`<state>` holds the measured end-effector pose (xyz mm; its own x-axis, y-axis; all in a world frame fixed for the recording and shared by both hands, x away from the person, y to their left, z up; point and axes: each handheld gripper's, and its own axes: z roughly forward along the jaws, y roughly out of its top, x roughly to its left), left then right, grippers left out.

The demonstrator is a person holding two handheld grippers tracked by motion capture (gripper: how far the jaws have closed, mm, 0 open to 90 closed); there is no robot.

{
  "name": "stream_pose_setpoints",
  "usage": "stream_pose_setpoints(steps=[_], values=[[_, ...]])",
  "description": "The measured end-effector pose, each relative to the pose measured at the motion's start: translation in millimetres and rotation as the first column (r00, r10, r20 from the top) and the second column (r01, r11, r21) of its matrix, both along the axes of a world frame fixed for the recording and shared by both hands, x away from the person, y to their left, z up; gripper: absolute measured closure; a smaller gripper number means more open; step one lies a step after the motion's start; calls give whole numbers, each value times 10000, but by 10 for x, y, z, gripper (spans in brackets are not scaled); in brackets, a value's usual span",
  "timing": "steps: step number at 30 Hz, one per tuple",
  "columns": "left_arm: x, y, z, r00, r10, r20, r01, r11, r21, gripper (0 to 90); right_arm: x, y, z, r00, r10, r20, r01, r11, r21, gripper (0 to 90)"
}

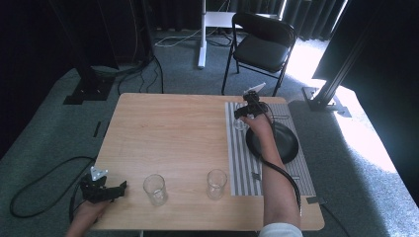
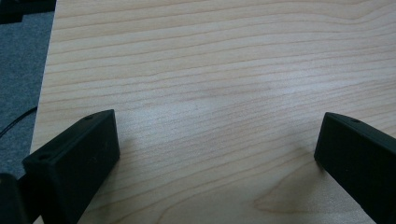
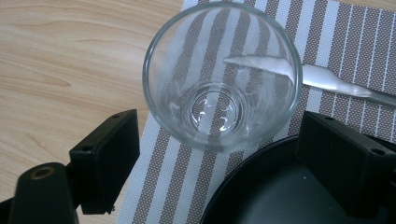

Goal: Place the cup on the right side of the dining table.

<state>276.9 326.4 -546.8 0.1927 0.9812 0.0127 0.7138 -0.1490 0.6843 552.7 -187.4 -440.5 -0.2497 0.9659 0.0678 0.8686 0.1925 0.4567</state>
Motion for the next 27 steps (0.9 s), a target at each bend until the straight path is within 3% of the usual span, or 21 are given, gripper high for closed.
stream_pose_setpoints(steps=[27], values=[[0, 0, 0, 10000, -2, 4, 2, 10000, -1, 3, -430, -176, 25, 9970, 294, 710, -321, 9988, 378, 132]])
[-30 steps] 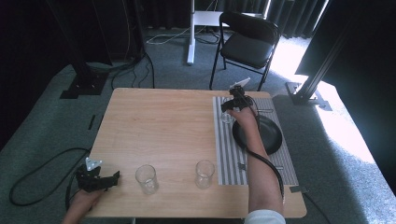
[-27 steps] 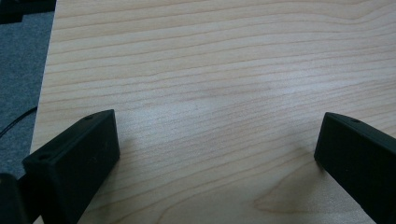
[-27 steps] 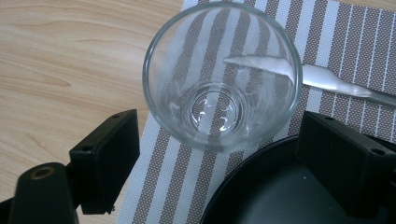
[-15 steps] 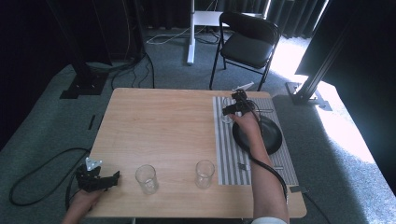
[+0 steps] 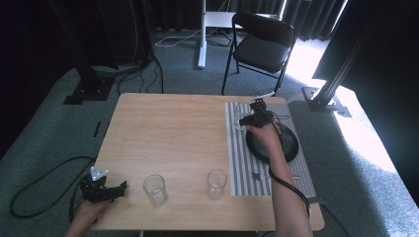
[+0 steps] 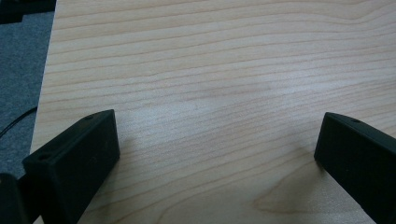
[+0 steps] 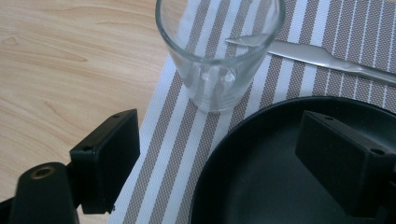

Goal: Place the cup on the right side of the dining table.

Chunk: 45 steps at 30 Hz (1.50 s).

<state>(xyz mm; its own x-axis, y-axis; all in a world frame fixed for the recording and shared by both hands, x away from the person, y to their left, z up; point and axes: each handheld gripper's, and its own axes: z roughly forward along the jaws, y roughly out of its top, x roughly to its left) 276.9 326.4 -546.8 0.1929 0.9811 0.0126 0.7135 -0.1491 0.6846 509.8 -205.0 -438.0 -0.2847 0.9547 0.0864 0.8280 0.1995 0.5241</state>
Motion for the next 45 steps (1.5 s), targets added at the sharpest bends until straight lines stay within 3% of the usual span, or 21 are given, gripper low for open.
stream_pose_setpoints(steps=[14, 45], values=[[0, 0, 1, 10000, -1, -5, 1, 10000, 4, 3, -307, -117, -20, 9993, 147, 336, -151, 9998, 124, 133], [1, 0, 1, 10000, 0, -5, 0, 10000, 4, 3, -919, -429, -211, 9989, 143, 448, -160, 9992, 365, 139]])
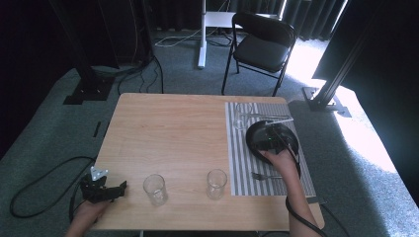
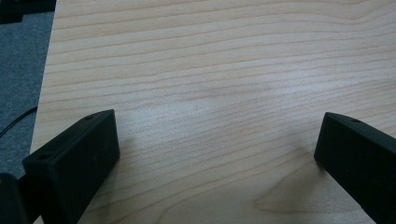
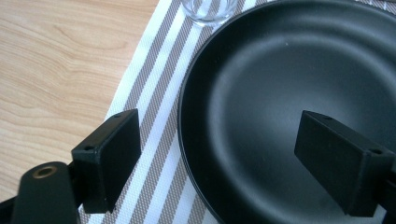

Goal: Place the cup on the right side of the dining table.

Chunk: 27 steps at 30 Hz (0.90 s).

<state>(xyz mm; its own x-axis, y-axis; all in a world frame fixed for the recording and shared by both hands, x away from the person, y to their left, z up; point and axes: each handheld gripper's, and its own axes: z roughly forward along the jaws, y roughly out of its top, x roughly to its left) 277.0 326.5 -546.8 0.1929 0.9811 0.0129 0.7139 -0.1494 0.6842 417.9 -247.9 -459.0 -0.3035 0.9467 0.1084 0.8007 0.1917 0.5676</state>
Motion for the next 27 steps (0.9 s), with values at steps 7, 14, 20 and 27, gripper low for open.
stream_pose_setpoints(steps=[7, 14, 20, 27], values=[[0, 0, 0, 10000, -1, -1, 1, 10000, 2, 3, -134, -89, -42, 9999, -126, 66, 126, 9999, 26, 139], [0, 0, 0, 10000, -1, -1, 1, 10000, 2, 3, -262, -164, -95, 9996, -285, 77, 286, 9996, -41, 139], [0, 0, 0, 10000, -2, 1, 2, 10000, 1, 3, -373, -236, -145, 9989, -454, 125, 454, 9990, 36, 139], [0, 0, 0, 10000, -2, 1, 2, 10000, 2, 3, -513, -325, -263, 9980, -639, 1, 639, 9978, 173, 138]])
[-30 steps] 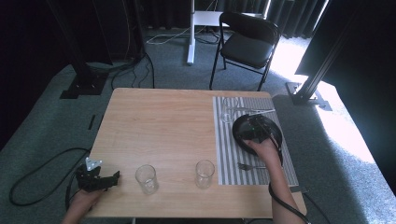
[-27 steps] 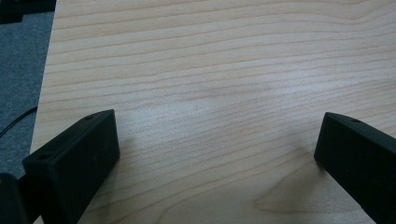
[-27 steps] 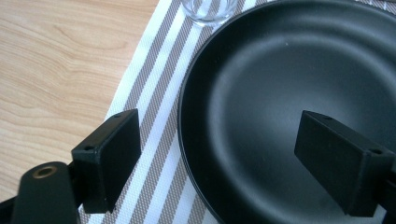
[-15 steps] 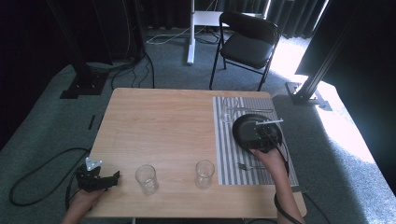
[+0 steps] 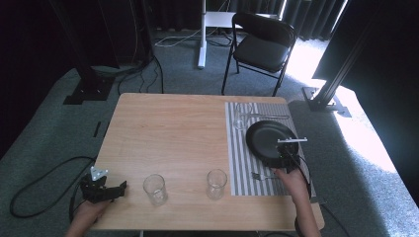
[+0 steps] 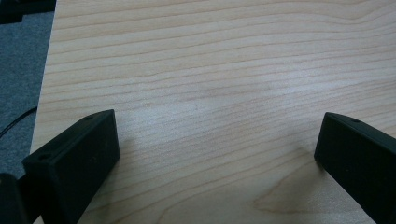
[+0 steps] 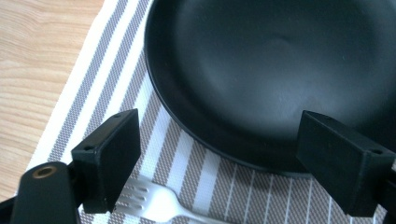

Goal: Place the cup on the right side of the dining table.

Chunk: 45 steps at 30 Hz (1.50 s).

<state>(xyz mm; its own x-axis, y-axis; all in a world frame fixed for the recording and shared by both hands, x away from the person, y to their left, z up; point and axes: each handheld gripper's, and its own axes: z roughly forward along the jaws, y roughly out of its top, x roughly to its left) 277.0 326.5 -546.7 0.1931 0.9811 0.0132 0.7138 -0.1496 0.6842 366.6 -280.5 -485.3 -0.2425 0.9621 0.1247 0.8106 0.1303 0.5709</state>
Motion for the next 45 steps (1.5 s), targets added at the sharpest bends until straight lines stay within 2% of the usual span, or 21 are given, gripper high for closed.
stream_pose_setpoints(steps=[8, 13, 14, 17, 21, 22, 24, 28, 37, 39, 42, 45], values=[[0, 0, 0, 10000, -2, -2, 2, 10000, 1, 3, -113, -32, -42, 9999, -110, 126, 114, 9995, -286, 138], [0, 0, 0, 10000, -1, -2, 1, 10000, 0, 3, -197, -96, -130, 9998, -174, 4, 174, 9998, -59, 125], [0, 0, 0, 10000, -2, 0, 2, 10000, 2, 3, -264, -96, -190, 9999, -109, -119, 106, 9995, -293, 125], [0, -2, -1, 10000, 15, 10, -15, 10000, -19, 3, -302, -106, -211, 9998, -166, -88, 162, 9993, -336, 125], [0, -1, 0, 10000, 10, -1, -10, 10000, -15, 3, -383, -122, -255, 9989, -412, 207, 421, 9980, -467, 124], [0, -1, 0, 10000, 10, -2, -10, 10000, -15, 3, -457, -132, -305, 9971, -580, 487, 616, 9952, -757, 119], [0, -1, 1, 10000, 10, -4, -10, 10000, -12, 3, -510, -149, -323, 9949, -726, 698, 786, 9931, -872, 119], [0, -1, 1, 10000, 12, -4, -12, 10000, -14, 3, -591, -202, -358, 9917, -934, 882, 1020, 9899, -987, 119], [0, -1, 1, 10000, 8, -4, -8, 10000, -9, 3, -696, -277, -476, 9885, -1258, 837, 1359, 9824, -1285, 119], [0, -1, 1, 10000, 7, -4, -7, 10000, -10, 3, -736, -320, -515, 9876, -1375, 754, 1462, 9812, -1258, 112], [0, -1, 1, 10000, 10, -5, -10, 10000, -11, 3, -781, -386, -532, 9838, -1624, 760, 1693, 9810, -948, 113], [0, -1, 1, 10000, 11, -3, -11, 10000, -12, 3, -813, -418, -534, 9812, -1719, 876, 1806, 9780, -1040, 112]])
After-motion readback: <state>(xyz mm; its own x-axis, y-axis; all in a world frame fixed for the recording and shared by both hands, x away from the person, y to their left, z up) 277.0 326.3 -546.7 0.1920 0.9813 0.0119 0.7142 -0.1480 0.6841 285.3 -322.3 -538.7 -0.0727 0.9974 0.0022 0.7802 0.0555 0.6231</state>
